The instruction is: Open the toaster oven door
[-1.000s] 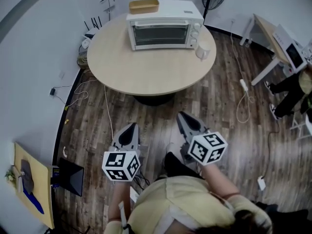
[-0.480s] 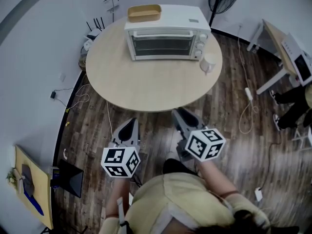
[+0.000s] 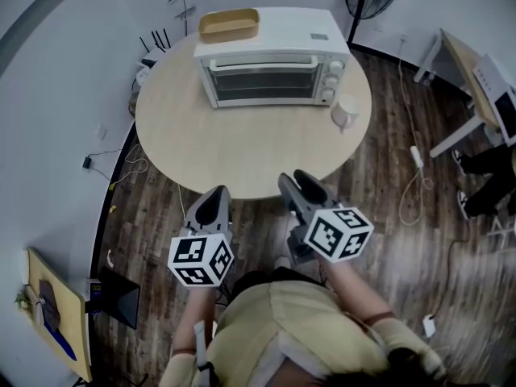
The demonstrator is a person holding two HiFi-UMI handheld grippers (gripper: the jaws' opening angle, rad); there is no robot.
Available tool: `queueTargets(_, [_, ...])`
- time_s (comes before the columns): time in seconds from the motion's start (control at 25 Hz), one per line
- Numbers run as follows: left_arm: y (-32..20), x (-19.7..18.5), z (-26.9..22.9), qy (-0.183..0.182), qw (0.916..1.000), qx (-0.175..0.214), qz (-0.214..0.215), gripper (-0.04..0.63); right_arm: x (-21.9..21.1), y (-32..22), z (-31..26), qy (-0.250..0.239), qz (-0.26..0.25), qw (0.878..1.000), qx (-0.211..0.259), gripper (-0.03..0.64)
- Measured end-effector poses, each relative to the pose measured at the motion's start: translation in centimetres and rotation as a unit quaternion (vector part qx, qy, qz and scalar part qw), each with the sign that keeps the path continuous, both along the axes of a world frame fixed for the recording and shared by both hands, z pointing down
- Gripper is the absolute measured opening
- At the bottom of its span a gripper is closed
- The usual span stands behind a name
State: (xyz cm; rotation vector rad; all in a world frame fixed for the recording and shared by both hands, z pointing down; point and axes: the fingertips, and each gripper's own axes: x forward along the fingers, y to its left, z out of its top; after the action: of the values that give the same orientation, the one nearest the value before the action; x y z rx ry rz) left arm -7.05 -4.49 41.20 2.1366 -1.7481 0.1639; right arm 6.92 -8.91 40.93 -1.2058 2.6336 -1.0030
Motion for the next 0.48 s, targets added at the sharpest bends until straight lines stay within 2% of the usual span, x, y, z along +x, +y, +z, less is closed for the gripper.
queueTargets(0.36, [-3.1,-0.1,0.2,0.009,0.9999,-0.002,0.013,0.003,-0.6,-3.4,-0.6,-0.041,0.016,0.999,-0.019,0.146])
queueTargets(0.48, [-5.4,-0.3,-0.3,-0.001,0.9998,0.008,0.019,0.003,-0.9,-4.5,-0.7,-0.047,0.028,0.998,-0.025,0.146])
